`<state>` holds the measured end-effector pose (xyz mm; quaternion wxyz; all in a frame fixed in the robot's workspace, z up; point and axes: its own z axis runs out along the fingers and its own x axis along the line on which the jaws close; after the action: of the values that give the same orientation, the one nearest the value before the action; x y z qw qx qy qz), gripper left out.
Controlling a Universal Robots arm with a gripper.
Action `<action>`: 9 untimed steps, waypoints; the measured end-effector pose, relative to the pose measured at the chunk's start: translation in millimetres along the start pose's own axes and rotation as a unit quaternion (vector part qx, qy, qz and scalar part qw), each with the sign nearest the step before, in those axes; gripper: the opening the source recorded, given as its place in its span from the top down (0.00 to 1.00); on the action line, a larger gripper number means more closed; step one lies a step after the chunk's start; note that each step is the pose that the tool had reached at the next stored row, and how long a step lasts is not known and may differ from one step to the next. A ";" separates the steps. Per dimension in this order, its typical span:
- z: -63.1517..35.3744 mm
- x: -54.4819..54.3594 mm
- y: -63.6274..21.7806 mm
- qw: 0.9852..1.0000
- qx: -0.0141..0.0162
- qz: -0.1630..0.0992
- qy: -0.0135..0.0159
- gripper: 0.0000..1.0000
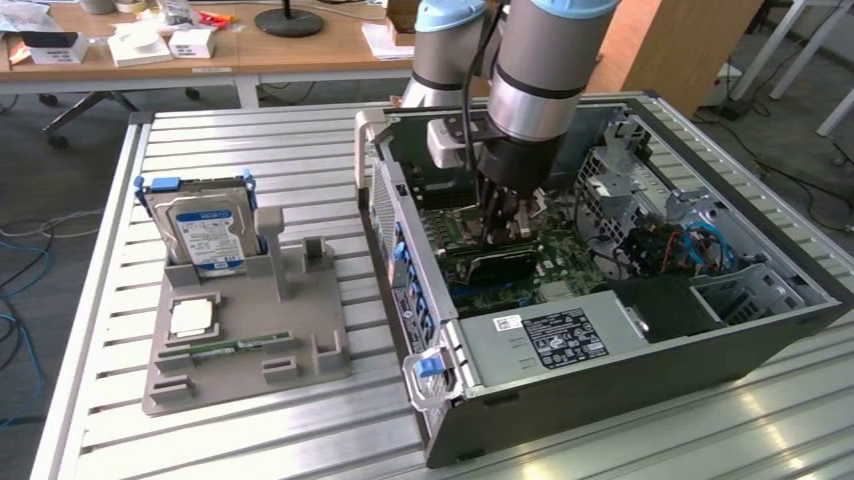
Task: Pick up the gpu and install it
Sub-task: 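Press down on the gpu until it lock into place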
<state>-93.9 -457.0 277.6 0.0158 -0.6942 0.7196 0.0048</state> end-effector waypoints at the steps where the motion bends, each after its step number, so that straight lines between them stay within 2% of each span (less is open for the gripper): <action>1: 0.6 -0.5 0.3 1.000 0.000 0.000 0.000 0.90; 9: 4.4 -1.6 0.8 1.000 0.000 0.000 0.000 0.90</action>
<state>-94.5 -455.2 273.2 0.0158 -0.6942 0.7196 0.0049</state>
